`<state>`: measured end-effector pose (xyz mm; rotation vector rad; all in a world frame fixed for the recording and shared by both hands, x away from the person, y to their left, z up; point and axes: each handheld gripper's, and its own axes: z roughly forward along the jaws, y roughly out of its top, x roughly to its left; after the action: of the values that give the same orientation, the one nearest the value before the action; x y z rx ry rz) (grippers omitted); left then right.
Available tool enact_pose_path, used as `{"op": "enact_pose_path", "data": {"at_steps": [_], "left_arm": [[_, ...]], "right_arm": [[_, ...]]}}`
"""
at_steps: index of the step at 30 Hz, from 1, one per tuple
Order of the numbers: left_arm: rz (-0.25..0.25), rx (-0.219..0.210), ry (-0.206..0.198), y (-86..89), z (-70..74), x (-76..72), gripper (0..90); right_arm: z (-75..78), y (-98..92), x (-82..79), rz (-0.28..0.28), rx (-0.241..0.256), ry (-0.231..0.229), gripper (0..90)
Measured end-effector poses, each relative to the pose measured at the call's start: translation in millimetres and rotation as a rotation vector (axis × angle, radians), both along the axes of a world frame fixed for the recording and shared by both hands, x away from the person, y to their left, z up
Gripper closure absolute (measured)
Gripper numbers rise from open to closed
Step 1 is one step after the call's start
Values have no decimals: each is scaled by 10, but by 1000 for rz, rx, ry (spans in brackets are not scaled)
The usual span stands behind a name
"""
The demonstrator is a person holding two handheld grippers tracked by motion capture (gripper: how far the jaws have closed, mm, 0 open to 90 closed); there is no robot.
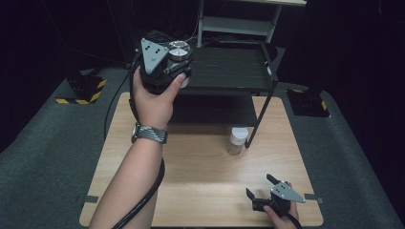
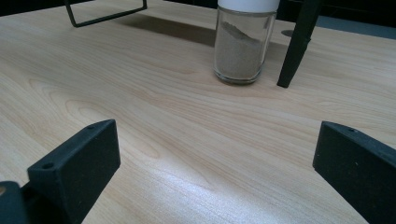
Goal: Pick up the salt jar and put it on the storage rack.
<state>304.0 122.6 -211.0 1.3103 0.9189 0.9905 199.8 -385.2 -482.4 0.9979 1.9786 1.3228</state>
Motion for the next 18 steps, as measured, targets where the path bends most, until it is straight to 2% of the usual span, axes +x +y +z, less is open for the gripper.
{"op": "enact_pose_path", "data": {"at_steps": [11, 18], "left_arm": [[19, 3, 25, -92, -12, 208, 352], [19, 4, 30, -141, -48, 290, 352]], "right_arm": [[3, -9, 10, 6, 2, 4, 2], [5, -19, 18, 7, 7, 8, 2]]}}
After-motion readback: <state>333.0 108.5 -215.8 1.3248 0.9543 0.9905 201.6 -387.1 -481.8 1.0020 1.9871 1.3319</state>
